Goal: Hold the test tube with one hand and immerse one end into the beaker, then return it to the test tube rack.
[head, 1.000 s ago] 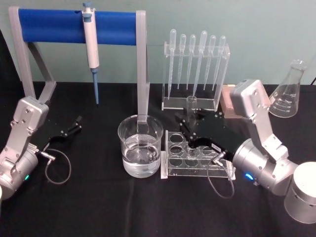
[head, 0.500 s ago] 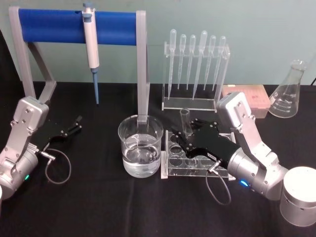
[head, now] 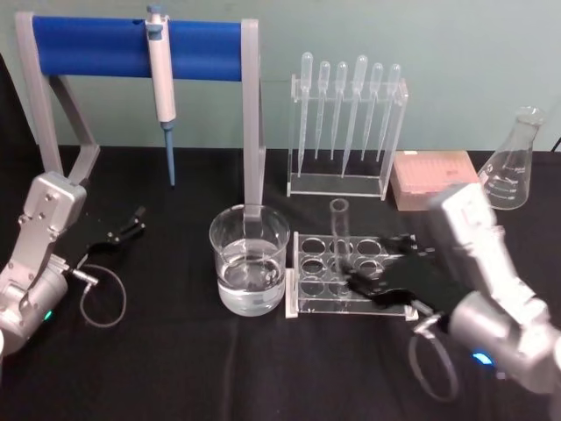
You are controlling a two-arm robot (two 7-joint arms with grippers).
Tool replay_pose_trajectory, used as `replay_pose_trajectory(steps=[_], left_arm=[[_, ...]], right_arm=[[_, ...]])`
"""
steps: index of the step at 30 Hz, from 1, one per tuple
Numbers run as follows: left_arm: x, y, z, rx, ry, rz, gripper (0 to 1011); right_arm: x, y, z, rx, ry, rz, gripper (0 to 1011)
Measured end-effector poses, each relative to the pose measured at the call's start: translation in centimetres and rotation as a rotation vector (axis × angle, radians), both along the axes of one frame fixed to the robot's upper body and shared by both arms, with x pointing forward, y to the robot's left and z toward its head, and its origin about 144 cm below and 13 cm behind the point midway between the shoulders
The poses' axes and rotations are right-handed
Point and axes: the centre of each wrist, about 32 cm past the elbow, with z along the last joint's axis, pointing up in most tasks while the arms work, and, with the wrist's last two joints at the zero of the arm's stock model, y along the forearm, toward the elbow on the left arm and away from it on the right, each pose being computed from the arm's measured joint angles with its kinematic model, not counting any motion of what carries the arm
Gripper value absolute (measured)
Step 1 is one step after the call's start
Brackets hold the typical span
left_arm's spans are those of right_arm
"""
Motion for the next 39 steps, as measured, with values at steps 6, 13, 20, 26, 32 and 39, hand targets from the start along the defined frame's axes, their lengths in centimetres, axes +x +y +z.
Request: replay_pose_trajectory(steps=[6, 13, 20, 26, 32, 39], left_arm=[[0.0, 0.0, 0.0, 0.000, 0.000, 0.000, 1000], [0.0, 0.0, 0.0, 0.000, 0.000, 0.000, 1000], [0.0, 0.0, 0.0, 0.000, 0.000, 0.000, 1000], [0.0, 0.0, 0.0, 0.000, 0.000, 0.000, 1000], [0.0, 0.0, 0.0, 0.000, 0.000, 0.000, 1000], [0.0, 0.0, 0.0, 0.000, 0.000, 0.000, 1000]], right_arm=[[-1.4, -2.5, 1.0, -0.005, -0.027, -0.092, 947], [-1.0, -4.1, 0.3, -0.004, -0.090, -0.240, 1002], [0.2, -4.1, -3.4, -0.008, -0.232, -0.406, 1003], [0.7, -3.7, -5.5, 0.001, -0.274, -0.445, 1003], [0.8, -3.6, -5.7, 0.002, -0.277, -0.447, 1003], [0.8, -3.6, -5.6, 0.002, -0.279, -0.445, 1003]])
